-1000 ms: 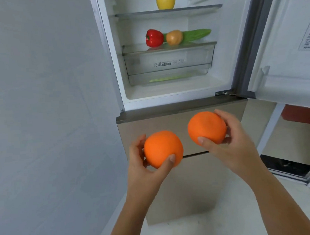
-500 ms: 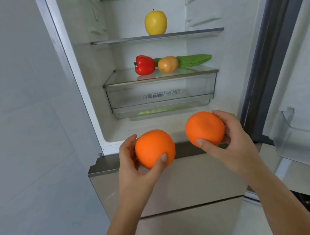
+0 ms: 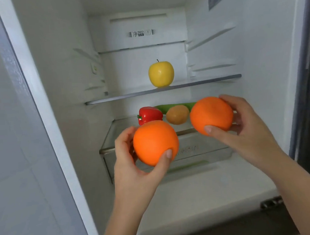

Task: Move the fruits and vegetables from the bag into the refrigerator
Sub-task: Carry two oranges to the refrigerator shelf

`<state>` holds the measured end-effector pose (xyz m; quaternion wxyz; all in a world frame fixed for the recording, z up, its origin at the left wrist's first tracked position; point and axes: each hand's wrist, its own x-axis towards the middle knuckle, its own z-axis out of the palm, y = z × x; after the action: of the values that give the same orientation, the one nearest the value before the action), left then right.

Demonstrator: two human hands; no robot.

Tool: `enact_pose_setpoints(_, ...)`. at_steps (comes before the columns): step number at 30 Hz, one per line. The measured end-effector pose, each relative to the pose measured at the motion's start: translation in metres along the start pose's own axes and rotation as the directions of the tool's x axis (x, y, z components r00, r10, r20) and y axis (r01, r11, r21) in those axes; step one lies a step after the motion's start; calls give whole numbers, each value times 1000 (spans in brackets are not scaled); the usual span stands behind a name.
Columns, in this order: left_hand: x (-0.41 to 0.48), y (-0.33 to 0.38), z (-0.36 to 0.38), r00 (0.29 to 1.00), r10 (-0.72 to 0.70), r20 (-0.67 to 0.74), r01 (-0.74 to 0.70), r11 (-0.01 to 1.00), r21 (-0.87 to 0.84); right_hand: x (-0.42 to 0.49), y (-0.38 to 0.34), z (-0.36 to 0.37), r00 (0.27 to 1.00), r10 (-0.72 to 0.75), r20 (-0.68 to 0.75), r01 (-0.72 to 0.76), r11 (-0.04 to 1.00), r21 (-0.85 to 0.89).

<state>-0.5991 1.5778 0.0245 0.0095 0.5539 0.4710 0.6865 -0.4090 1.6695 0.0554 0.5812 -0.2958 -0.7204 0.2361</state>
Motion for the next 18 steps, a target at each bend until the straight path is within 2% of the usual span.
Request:
enact_pose_setpoints(7,64,-6,10,990,135,-51,-132,989,64,73,4,12,994,-109,-24,108,994,-11)
enact_pose_setpoints(11,93,-3,19,978,183,-102,-162,969,185,115,13,13,988,-136,-75,137,990,19)
enact_pose_setpoints(14,118,3,20,964,204,-167,-158,954,255,155,19,13,991,-117,-62,118,993,16)
enact_pose_setpoints(18,156,4,22,979,154,-133,-107,946,307,206,34,13,999,-31,31,33,996,-79)
